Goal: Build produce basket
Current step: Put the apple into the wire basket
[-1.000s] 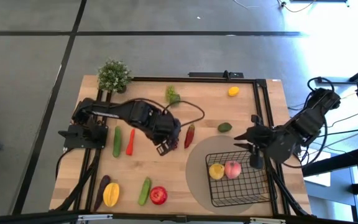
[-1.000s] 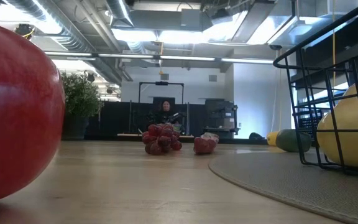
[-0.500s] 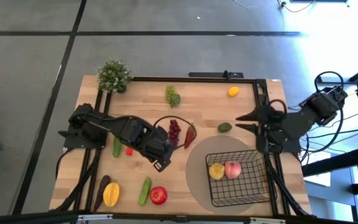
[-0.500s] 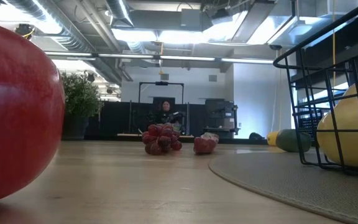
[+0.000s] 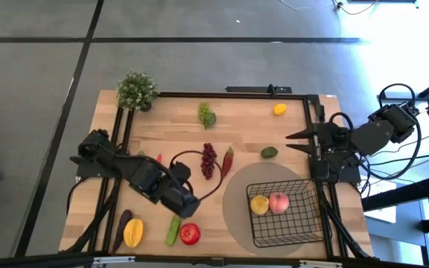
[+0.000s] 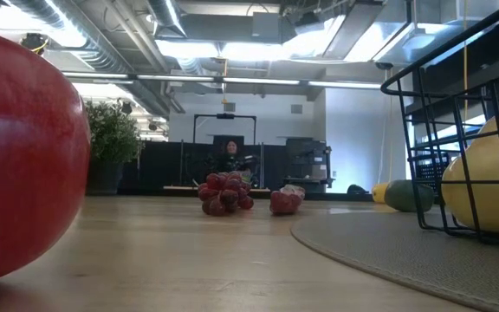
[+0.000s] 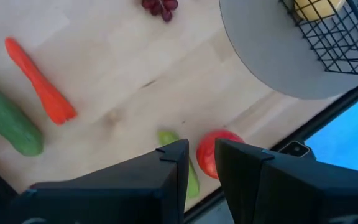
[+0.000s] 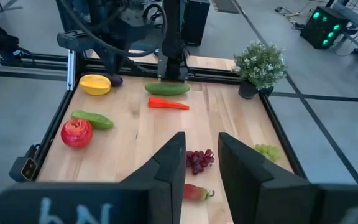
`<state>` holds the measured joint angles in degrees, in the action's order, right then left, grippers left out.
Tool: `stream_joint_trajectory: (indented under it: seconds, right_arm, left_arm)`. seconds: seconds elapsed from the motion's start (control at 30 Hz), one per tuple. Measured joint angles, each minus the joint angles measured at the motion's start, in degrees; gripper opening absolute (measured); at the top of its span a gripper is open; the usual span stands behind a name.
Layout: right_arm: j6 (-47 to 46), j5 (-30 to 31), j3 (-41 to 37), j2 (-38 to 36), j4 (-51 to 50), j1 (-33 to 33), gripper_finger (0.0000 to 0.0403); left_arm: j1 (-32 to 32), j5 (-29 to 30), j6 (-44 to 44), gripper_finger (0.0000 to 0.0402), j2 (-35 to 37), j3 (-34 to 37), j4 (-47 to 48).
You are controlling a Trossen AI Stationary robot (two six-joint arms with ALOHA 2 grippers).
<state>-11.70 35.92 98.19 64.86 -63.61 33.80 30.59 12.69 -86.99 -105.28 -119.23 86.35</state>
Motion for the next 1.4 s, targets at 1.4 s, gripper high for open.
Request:
stream_joint_trajectory:
  seconds: [1.4]
  right_arm:
    - [-1.1, -21.1, 0.0, 0.1, 0.8, 0.0, 0.0088]
  left_arm:
    - [7.4, -10.7, 1.9, 0.0067, -19.3, 0.0, -18.4]
